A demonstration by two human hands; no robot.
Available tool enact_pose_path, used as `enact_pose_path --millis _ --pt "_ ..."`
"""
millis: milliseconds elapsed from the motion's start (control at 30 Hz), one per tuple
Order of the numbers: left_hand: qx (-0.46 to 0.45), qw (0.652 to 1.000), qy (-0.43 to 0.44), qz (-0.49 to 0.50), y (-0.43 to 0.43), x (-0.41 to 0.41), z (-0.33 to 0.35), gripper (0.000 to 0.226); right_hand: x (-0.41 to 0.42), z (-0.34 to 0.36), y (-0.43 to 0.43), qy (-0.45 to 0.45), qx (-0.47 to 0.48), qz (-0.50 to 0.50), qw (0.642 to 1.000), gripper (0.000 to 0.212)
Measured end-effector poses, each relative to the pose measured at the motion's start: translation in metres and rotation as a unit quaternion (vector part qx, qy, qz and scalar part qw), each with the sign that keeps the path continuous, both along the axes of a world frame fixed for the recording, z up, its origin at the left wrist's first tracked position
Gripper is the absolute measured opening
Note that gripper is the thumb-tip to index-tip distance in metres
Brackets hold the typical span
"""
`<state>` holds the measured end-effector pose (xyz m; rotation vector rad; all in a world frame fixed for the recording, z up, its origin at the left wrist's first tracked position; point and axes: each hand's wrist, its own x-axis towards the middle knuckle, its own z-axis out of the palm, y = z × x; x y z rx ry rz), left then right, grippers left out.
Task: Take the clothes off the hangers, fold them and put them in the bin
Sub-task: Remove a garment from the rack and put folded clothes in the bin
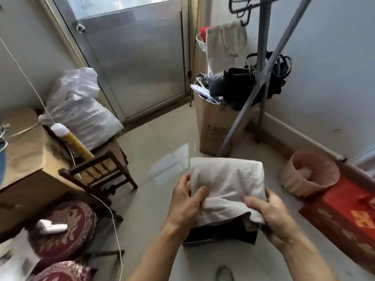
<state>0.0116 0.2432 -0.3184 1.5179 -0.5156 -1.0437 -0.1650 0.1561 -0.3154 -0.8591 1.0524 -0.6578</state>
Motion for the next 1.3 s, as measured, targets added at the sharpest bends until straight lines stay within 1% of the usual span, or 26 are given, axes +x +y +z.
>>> enact_pose_path --millis 33,100,167,233,267,300,333,367,400,433,467,500,533,567,600,633,667,733,767,867,933,1033,1100,1200,1267,1300 --pt "0.003 1.0 0.015 0.021 -0.006 0.006 -0.015 0.042 0.007 -0.015 -0.008 0.0 0.017 -0.001 1.0 0.029" --pt "0.013 0.995 0.066 0.072 -0.019 0.013 -0.045 0.042 0.021 -0.048 -0.021 -0.019 0.051 -0.011 0.998 0.029" --pt "0.038 0.988 0.095 0.118 -0.027 0.019 -0.081 0.038 0.032 -0.089 -0.032 -0.013 0.089 -0.024 0.996 0.032" --pt "0.07 0.983 0.092 0.142 -0.029 0.022 -0.116 0.029 0.033 -0.133 -0.036 0.001 0.11 -0.029 0.993 0.043" --pt "0.081 0.983 0.082 0.144 -0.03 0.025 -0.138 0.025 0.034 -0.157 -0.039 0.022 0.115 -0.026 0.993 0.059" --pt "0.095 0.983 0.074 0.139 -0.03 0.026 -0.154 0.023 0.034 -0.176 -0.04 0.041 0.121 -0.023 0.992 0.083" --pt "0.104 0.983 0.066 0.138 -0.032 0.028 -0.177 0.026 0.037 -0.198 -0.044 0.056 0.131 -0.021 0.99 0.106" --pt "0.122 0.982 0.058 0.13 -0.033 0.029 -0.197 0.034 0.038 -0.216 -0.046 0.066 0.144 -0.028 0.987 0.123" --pt "0.136 0.982 0.059 0.12 -0.033 0.03 -0.217 0.039 0.041 -0.231 -0.049 0.08 0.154 -0.037 0.984 0.128" --pt "0.148 0.98 0.064 0.117 -0.035 0.03 -0.239 0.038 0.042 -0.249 -0.051 0.091 0.161 -0.042 0.982 0.121" --pt "0.156 0.979 0.076 0.111 -0.037 0.031 -0.249 0.031 0.044 -0.256 -0.053 0.094 0.173 -0.041 0.98 0.101" --pt "0.161 0.977 0.094 0.105 -0.039 0.031 -0.271 0.021 0.045 -0.274 -0.055 0.085 0.187 -0.044 0.978 0.075" --pt "0.166 0.975 0.117 0.092 -0.04 0.031 -0.285 0.013 0.046 -0.287 -0.059 0.088 0.205 -0.035 0.974 0.056" --pt "0.17 0.975 0.13 0.067 -0.04 0.032 -0.3 0.028 0.047 -0.305 -0.062 0.092 0.222 -0.016 0.971 0.052" --pt "0.176 0.974 0.135 0.042 -0.038 0.035 -0.318 0.048 0.047 -0.323 -0.065 0.107 0.231 0.001 0.967 0.057" --pt "0.18 0.974 0.135 0.015 -0.037 0.037 -0.334 0.063 0.047 -0.34 -0.067 0.116 0.239 0.011 0.964 0.066" --pt "0.184 0.974 0.131 -0.008 -0.035 0.038 -0.347 0.07 0.048 -0.35 -0.069 0.133 0.247 0.022 0.959 0.077" --pt "0.19 0.973 0.124 -0.04 -0.033 0.041 -0.374 0.071 0.048 -0.376 -0.072 0.164 0.265 0.033 0.95 0.102" --pt "0.19 0.973 0.129 -0.039 -0.032 0.044 -0.389 0.068 0.049 -0.392 -0.074 0.162 0.273 0.038 0.948 0.105" --pt "0.194 0.971 0.139 -0.032 -0.041 0.049 -0.432 0.064 0.051 -0.434 -0.086 0.152 0.264 0.03 0.952 0.087" --pt "0.197 0.971 0.133 -0.035 -0.055 0.048 -0.455 0.061 0.052 -0.46 -0.098 0.147 0.237 -0.009 0.96 0.076" --pt "0.194 0.974 0.103 -0.048 -0.094 0.04 -0.478 0.064 0.049 -0.484 -0.124 0.155 0.179 -0.063 0.969 0.057" --pt "0.185 0.978 0.081 -0.05 -0.123 0.035 -0.494 0.066 0.047 -0.499 -0.145 0.151 0.157 -0.084 0.972 0.054" --pt "0.183 0.981 0.029 -0.058 -0.159 0.028 -0.525 0.066 0.04 -0.531 -0.17 0.161 0.141 -0.113 0.97 0.059" --pt "0.214 0.974 0.0 -0.07 -0.174 0.018 -0.551 0.067 0.036 -0.553 -0.18 0.204 0.132 -0.115 0.963 0.059" --pt "0.242 0.967 -0.017 -0.08 -0.178 0.013 -0.563 0.068 0.036 -0.562 -0.183 0.236 0.125 -0.095 0.959 0.058"
